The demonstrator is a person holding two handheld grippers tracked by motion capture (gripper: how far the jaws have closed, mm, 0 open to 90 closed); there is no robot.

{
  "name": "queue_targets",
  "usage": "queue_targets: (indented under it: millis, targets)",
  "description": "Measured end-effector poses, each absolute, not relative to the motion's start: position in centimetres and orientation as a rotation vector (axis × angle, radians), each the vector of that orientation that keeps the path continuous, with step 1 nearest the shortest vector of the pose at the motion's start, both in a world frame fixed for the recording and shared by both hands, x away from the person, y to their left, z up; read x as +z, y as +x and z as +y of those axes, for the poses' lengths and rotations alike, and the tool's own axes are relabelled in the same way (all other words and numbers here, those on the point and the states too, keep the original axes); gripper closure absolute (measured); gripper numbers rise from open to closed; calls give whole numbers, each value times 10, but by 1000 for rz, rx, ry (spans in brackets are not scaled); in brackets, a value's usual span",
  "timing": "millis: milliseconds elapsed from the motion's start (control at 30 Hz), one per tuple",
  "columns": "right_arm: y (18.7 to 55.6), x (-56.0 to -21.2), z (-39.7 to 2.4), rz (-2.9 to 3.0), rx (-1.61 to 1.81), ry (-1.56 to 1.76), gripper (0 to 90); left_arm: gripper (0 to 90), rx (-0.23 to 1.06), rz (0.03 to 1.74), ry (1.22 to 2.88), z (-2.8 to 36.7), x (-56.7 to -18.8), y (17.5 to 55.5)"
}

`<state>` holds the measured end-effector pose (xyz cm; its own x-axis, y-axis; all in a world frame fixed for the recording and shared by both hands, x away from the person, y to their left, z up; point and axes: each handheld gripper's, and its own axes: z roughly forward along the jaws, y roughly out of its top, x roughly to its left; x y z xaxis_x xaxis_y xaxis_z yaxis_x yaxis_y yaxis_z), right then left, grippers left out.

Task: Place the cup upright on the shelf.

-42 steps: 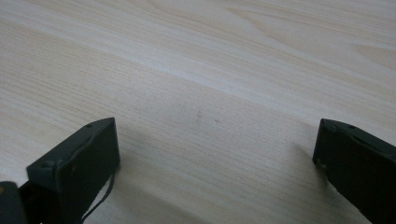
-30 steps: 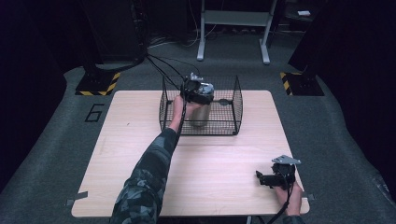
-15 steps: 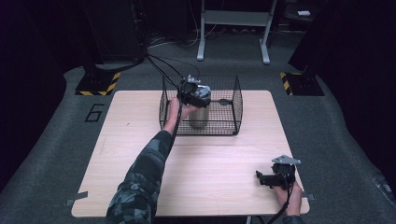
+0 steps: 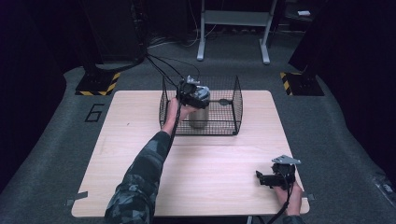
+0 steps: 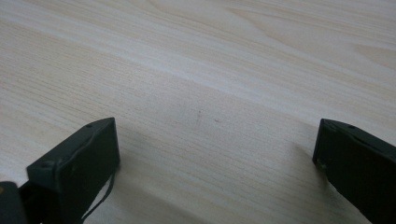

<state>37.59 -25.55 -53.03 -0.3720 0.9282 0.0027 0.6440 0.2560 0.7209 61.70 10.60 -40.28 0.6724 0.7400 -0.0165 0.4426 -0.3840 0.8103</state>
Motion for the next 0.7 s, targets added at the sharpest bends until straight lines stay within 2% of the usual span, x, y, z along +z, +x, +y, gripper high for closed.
queue_targets:
  millis: [267,700]
  targets:
    - [376,-530,-256,2112,896,1421,1,13,439,918,1999,108,-399,613]
    - [376,-530,-256,2114,896,1419,1,0,436,879,2008,127,-371,594]
